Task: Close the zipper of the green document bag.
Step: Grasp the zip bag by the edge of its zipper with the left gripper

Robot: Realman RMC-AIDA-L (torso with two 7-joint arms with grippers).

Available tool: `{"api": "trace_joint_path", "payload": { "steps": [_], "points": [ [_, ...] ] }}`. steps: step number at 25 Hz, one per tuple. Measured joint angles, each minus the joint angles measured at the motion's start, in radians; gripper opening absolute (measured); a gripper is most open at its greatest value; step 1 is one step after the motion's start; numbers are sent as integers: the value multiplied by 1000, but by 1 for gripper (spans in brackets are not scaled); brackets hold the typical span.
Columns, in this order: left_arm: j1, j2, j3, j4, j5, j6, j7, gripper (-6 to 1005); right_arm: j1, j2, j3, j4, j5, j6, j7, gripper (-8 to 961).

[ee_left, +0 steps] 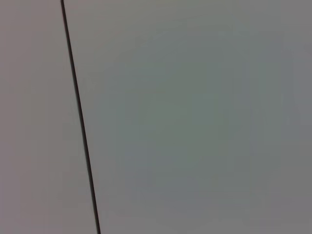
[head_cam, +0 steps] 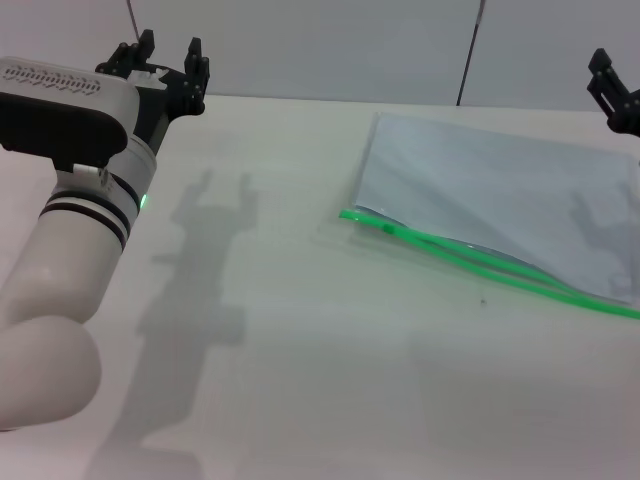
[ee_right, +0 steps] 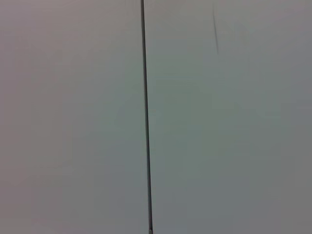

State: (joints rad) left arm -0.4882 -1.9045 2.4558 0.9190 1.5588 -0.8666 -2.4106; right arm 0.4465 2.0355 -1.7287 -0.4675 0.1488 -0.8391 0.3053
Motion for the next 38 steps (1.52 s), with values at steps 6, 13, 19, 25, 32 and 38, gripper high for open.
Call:
{"api": "trace_joint_path", "payload": {
  "steps": [6,13,19,25,32,38],
  "points": [
    [0,1,0,0,0,0,-1,528,4,0,0,6,0,0,3,684],
    [-1,10,0,13,1,49,10,527,5,0,0,7,0,0,14,683],
    [-7,101,-25,163,28,316,27,528,5,0,0,10,0,0,15,683],
    [-22,153,-153,268,132,752,62,534,6,0,0,10,0,0,15,682],
    [0,73,-452,333,338,1243,101,539,6,0,0,12,0,0,15,682],
    [40,-43,-623,414,635,1448,91,540,7,0,0,15,0,0,15,681]
  ]
}}
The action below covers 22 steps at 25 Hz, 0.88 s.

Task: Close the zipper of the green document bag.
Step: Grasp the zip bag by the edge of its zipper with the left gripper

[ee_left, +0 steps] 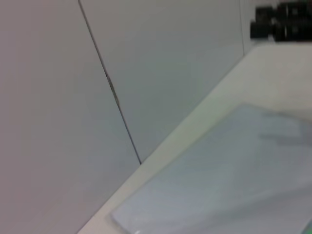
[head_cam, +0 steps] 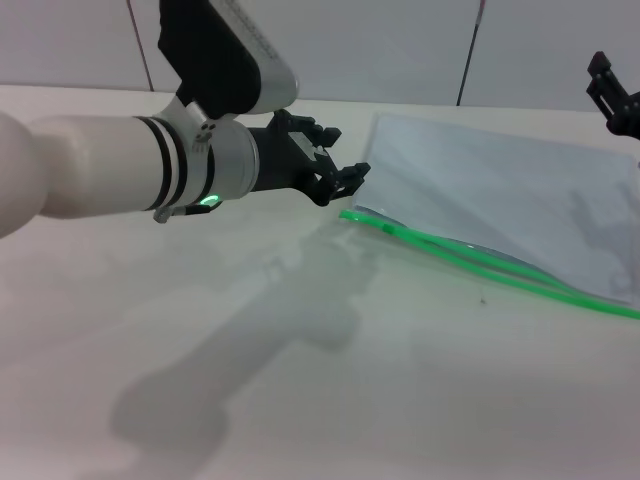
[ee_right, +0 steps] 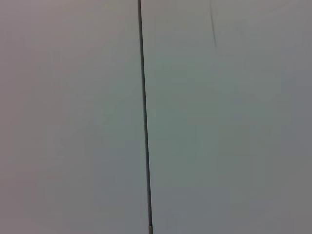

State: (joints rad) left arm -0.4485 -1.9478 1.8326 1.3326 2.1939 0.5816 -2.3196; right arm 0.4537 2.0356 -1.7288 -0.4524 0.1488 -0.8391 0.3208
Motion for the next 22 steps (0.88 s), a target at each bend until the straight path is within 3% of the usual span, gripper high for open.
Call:
{"api": "trace_joint_path", "payload": {
  "steps": [1,2,3,5,15,22],
  "points": [
    [0,-20,-31,10,44,40,0,541,3,0,0,3,0,0,2,681],
    [0,-20,-31,10,44,40,0,542,7,0,0,6,0,0,4,681],
    [-7,-54,-86,21,122,113,-1,544,12,0,0,12,0,0,6,681],
    [-16,-65,-104,21,160,149,-1,546,20,-1,-1,22,0,0,8,681],
    [-102,-67,-108,20,319,314,-6,553,39,-2,-6,46,0,0,9,681],
    [-129,-79,-21,19,506,329,-13,555,40,-2,-5,46,0,1,9,681]
  ]
}}
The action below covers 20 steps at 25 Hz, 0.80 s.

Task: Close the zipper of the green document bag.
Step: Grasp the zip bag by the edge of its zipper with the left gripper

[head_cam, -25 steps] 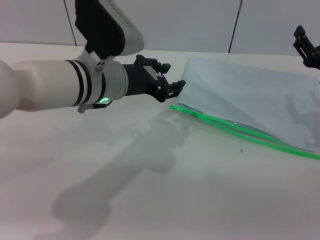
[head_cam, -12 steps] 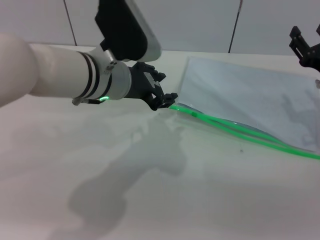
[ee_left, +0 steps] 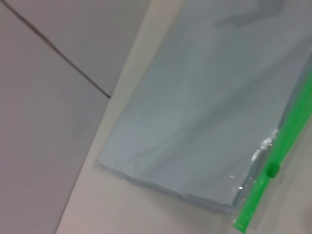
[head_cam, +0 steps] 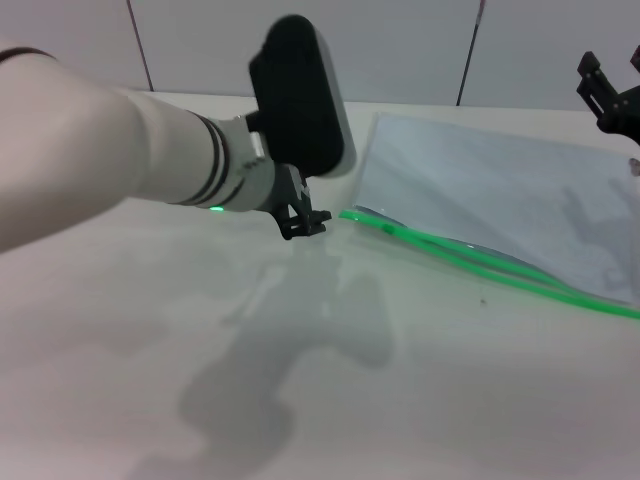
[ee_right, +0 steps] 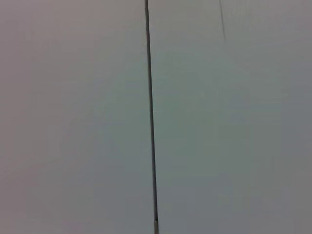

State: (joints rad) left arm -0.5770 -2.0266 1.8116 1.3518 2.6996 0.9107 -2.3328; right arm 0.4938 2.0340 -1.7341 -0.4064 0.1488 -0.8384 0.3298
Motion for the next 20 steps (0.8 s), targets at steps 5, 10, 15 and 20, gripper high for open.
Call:
{"api": "trace_joint_path", "payload": {
  "steps": [5,10,15,20],
  "points": [
    [-6,-1,43,-1,17,-18,-2,587,2,0,3,0,0,1,1,681],
    [-9,-2,138,8,118,-70,-15,665,2,0,3,0,0,2,2,680],
    [-15,-3,196,-7,174,-111,-28,751,9,0,0,0,0,2,18,680],
    [-21,-1,232,-25,175,-147,-4,767,10,-1,0,8,-1,3,23,680]
  ]
}}
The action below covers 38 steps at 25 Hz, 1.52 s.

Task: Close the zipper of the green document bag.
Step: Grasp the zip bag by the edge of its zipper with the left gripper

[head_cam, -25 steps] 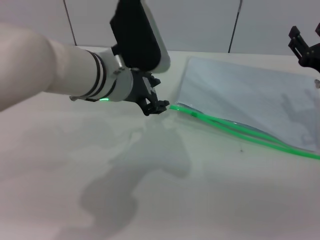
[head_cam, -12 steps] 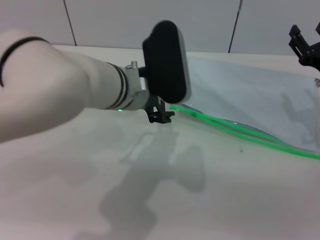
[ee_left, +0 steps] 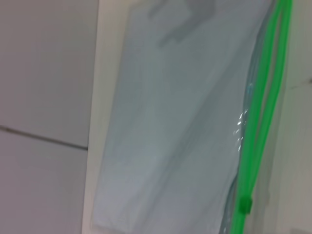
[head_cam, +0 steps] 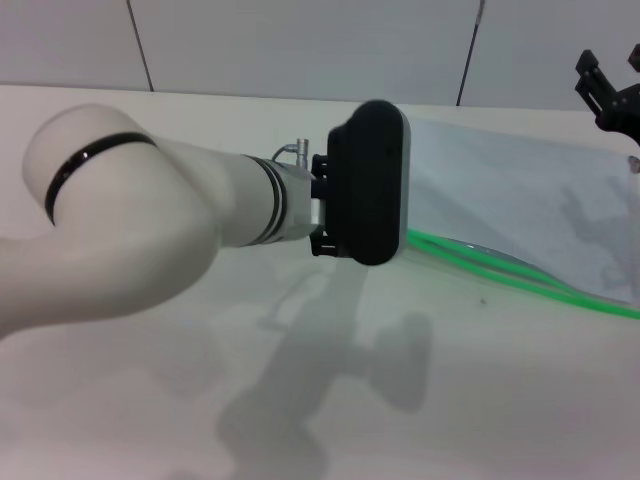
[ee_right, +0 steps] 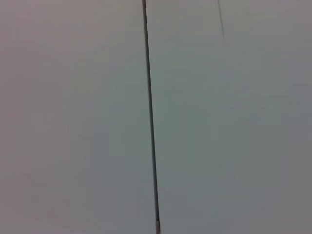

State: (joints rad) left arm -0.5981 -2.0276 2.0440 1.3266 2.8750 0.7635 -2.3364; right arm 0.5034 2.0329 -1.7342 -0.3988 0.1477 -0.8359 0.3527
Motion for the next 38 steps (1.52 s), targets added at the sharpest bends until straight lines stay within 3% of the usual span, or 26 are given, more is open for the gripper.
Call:
{"api": "trace_joint_path", "payload": {
  "steps": [7,19,38],
  "points": [
    [-4,-2,43,-91,0,-145,54,765,3,0,-1,3,-1,0,1,680],
    [-9,-2,45,-242,0,-344,117,762,9,0,-4,5,-1,0,2,680],
    [-24,-7,97,-369,-9,-588,148,757,13,1,-4,5,-2,0,2,680]
  ]
}}
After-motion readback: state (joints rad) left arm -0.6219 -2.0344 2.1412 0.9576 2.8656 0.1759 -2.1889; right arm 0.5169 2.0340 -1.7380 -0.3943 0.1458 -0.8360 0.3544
